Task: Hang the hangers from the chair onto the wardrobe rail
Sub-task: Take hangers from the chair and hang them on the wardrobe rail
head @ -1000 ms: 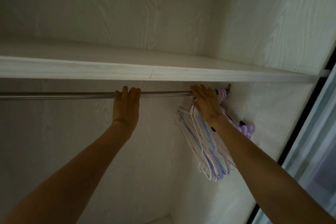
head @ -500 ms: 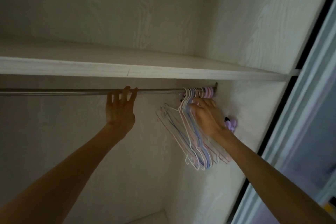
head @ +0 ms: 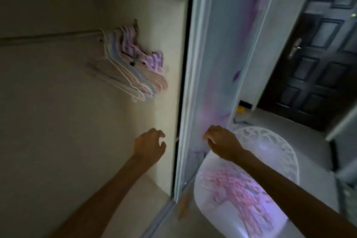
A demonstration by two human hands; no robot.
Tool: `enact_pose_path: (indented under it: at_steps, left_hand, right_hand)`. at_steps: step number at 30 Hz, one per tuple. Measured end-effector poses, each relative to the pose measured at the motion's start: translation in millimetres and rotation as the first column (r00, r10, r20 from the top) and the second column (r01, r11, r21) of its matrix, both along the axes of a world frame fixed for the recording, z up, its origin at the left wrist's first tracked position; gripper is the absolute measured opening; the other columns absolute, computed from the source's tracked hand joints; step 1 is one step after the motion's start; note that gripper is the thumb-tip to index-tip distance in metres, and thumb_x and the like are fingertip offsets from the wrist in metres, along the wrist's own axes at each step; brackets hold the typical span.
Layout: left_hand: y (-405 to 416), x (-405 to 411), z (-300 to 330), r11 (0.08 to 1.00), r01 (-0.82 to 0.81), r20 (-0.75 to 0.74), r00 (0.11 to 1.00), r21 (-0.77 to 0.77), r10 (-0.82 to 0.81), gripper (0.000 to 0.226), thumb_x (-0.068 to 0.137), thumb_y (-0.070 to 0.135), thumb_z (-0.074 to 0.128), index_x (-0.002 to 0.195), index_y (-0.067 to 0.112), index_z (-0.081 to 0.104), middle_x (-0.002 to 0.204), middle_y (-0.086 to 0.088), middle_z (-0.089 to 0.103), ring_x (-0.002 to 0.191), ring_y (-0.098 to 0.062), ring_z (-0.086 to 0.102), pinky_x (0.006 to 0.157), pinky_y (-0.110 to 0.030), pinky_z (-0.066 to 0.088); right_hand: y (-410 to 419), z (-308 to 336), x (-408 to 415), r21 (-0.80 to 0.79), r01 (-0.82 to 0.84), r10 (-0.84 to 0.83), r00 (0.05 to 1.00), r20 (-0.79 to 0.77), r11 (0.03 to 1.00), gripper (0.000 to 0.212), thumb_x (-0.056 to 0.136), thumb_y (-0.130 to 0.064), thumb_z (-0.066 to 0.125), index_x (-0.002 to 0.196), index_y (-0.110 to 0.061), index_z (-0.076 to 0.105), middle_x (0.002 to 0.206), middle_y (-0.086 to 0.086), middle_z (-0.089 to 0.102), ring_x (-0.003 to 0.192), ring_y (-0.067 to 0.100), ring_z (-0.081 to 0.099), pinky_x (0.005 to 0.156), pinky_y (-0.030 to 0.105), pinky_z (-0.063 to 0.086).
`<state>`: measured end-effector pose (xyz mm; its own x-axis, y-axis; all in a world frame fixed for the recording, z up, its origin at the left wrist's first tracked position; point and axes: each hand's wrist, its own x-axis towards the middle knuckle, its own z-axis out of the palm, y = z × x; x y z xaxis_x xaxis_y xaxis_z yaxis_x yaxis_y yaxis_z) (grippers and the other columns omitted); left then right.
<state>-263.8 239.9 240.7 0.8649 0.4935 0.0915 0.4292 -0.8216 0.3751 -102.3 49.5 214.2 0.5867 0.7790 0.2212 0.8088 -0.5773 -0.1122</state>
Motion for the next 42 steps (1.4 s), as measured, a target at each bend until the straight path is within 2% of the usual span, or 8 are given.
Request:
enact_pose_path:
  at_steps: [7, 14, 21, 27, 33, 37, 40, 42]
  left_hand:
    - [-108, 49, -79, 0.979, 0.187, -0.116, 0.974, -0.083, -0.195, 0.035, 0.092, 0.029, 0.049, 0.126, 0.025, 0.053, 0.131, 0.006, 0.054, 0.121, -0.017, 0.053, 0.096, -0.024, 0.039]
    - [-193, 113, -153, 0.972, 0.165, -0.266, 0.942, -0.17, -0.206, 0.031, 0.09, 0.032, 0.051, 0.12, 0.027, 0.057, 0.131, 0.006, 0.055, 0.121, -0.016, 0.053, 0.099, -0.025, 0.039]
    - [-213, 174, -247, 0.965, 0.053, -0.409, 0.899, -0.256, -0.158, 0.024, 0.089, 0.03, 0.049, 0.108, 0.029, 0.064, 0.125, 0.007, 0.062, 0.113, -0.018, 0.059, 0.097, -0.028, 0.045]
    - [-203, 238, -361, 0.929, -0.06, -0.515, 0.844, -0.364, -0.147, 0.03, 0.092, 0.026, 0.043, 0.112, 0.027, 0.065, 0.13, 0.003, 0.059, 0.117, -0.022, 0.057, 0.102, -0.031, 0.044]
    - [-200, 263, -440, 0.874, -0.149, -0.565, 0.809, -0.462, -0.161, 0.037, 0.092, 0.01, 0.043, 0.125, 0.018, 0.06, 0.138, -0.003, 0.053, 0.123, -0.023, 0.052, 0.104, -0.03, 0.039]
    - [-202, 272, -481, 0.749, -0.369, -0.577, 0.816, -0.55, -0.021, 0.045, 0.093, 0.008, 0.046, 0.138, 0.008, 0.042, 0.141, -0.012, 0.047, 0.127, -0.028, 0.049, 0.104, -0.032, 0.04]
    - [-202, 280, -507, 0.574, -0.571, -0.632, 0.766, -0.587, 0.115, 0.053, 0.089, 0.008, 0.053, 0.14, 0.006, 0.038, 0.138, -0.019, 0.048, 0.123, -0.035, 0.051, 0.102, -0.041, 0.045]
    - [-205, 280, -517, 0.524, -0.626, -0.648, 0.742, -0.578, 0.172, 0.055, 0.084, 0.01, 0.06, 0.136, 0.007, 0.041, 0.132, -0.02, 0.052, 0.117, -0.037, 0.055, 0.099, -0.044, 0.047]
  right_hand:
    - [-160, -62, 10, -0.124, 0.241, -0.257, 0.957, -0.135, 0.962, 0.025, 0.091, -0.015, 0.047, 0.107, -0.021, 0.066, 0.115, 0.003, 0.06, 0.111, 0.024, 0.054, 0.088, 0.033, 0.041]
    - [-265, -123, 51, -0.335, 0.313, -0.389, 0.901, -0.191, 0.889, 0.028, 0.091, -0.018, 0.045, 0.11, -0.026, 0.063, 0.119, 0.001, 0.057, 0.117, 0.021, 0.051, 0.091, 0.03, 0.039]
    - [-281, -209, 102, -0.476, 0.249, -0.393, 0.89, -0.23, 0.844, 0.028, 0.091, -0.017, 0.044, 0.111, -0.024, 0.063, 0.121, 0.004, 0.058, 0.116, 0.023, 0.053, 0.093, 0.03, 0.038]
    - [-255, -310, 162, -0.509, 0.22, -0.397, 0.877, -0.269, 0.832, 0.028, 0.09, -0.017, 0.045, 0.111, -0.021, 0.065, 0.116, 0.007, 0.062, 0.11, 0.028, 0.057, 0.091, 0.034, 0.043]
    - [-244, -386, 200, -0.549, 0.304, -0.561, 0.729, -0.392, 0.779, 0.038, 0.09, -0.023, 0.047, 0.127, -0.014, 0.048, 0.126, 0.01, 0.053, 0.119, 0.029, 0.05, 0.096, 0.038, 0.043]
    - [-242, -435, 214, -0.559, 0.392, -0.669, 0.573, -0.474, 0.731, 0.063, 0.094, -0.036, 0.047, 0.143, -0.007, 0.021, 0.142, 0.015, 0.037, 0.13, 0.032, 0.039, 0.101, 0.045, 0.039]
    - [-241, -467, 220, -0.496, 0.424, -0.646, 0.596, -0.477, 0.758, 0.038, 0.096, -0.031, 0.042, 0.126, -0.008, 0.041, 0.123, 0.015, 0.054, 0.113, 0.033, 0.053, 0.086, 0.04, 0.046]
    - [-243, -478, 221, -0.425, 0.485, -0.643, 0.627, -0.44, 0.764, 0.023, 0.096, -0.025, 0.04, 0.107, -0.009, 0.051, 0.104, 0.014, 0.063, 0.095, 0.033, 0.06, 0.072, 0.036, 0.046]
